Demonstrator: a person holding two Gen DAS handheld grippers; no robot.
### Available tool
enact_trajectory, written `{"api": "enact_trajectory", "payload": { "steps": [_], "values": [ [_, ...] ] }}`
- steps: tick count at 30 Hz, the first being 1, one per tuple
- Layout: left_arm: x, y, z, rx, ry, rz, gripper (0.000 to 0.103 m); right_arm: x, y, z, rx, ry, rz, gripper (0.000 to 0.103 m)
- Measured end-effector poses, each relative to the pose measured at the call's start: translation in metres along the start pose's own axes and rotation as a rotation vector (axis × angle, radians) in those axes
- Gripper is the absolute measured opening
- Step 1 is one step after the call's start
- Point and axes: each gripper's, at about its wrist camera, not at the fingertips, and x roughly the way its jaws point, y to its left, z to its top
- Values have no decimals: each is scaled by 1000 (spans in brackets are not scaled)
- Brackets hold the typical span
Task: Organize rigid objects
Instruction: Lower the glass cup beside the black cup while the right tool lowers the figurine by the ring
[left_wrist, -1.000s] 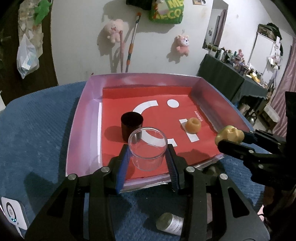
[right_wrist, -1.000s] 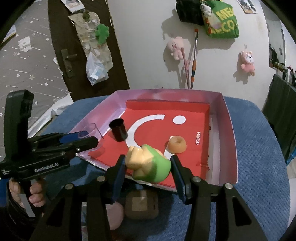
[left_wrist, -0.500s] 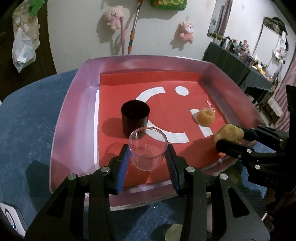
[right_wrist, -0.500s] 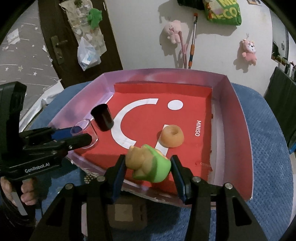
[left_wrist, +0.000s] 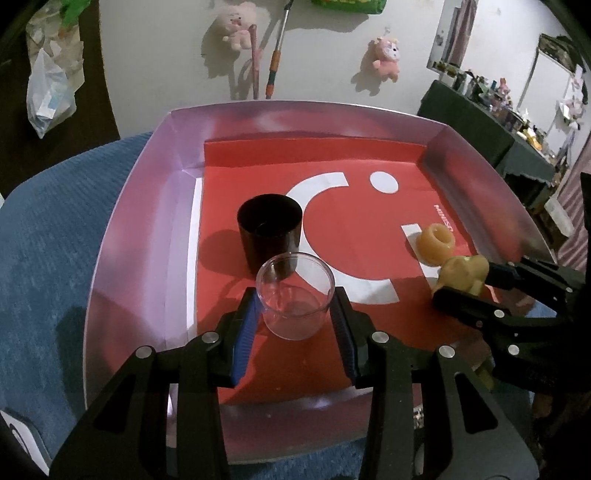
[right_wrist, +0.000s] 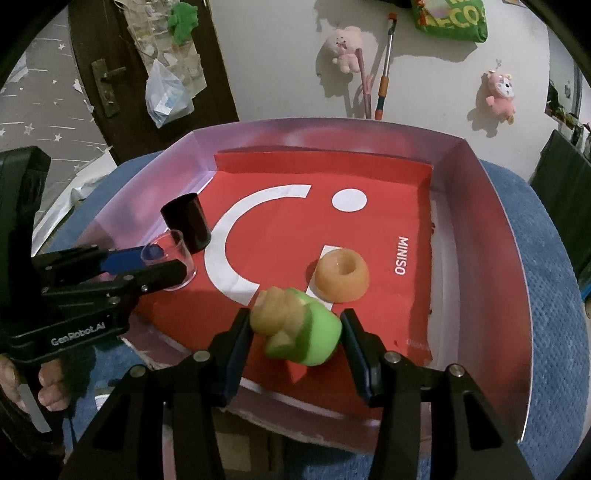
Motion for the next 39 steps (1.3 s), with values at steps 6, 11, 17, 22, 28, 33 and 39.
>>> {"api": "enact_trajectory", "payload": {
  "steps": [6, 11, 17, 22, 28, 33, 39],
  "values": [
    [3, 3, 3, -12, -5, 3, 37, 7, 1, 5, 11, -12, -11, 51],
    [3, 3, 4, -15, -5, 5, 37, 12, 3, 9, -4, -51, -70, 51],
    [5, 4, 6, -21, -6, 7, 38, 19, -6, 15, 35, -56, -69, 51],
    [6, 3, 4, -18, -2, 9, 38, 20, -6, 15, 40, -54, -64, 51],
    [7, 4, 4, -20, 4, 8, 38, 20, -5, 15, 46, -56, -60, 51],
    [9, 5, 3, -23, 13, 4, 38, 21, -5, 15, 52, -56, -53, 51],
    [10, 4, 2, -21, 19, 6, 38, 20, -8, 15, 59, -58, -45, 51]
  ]
}}
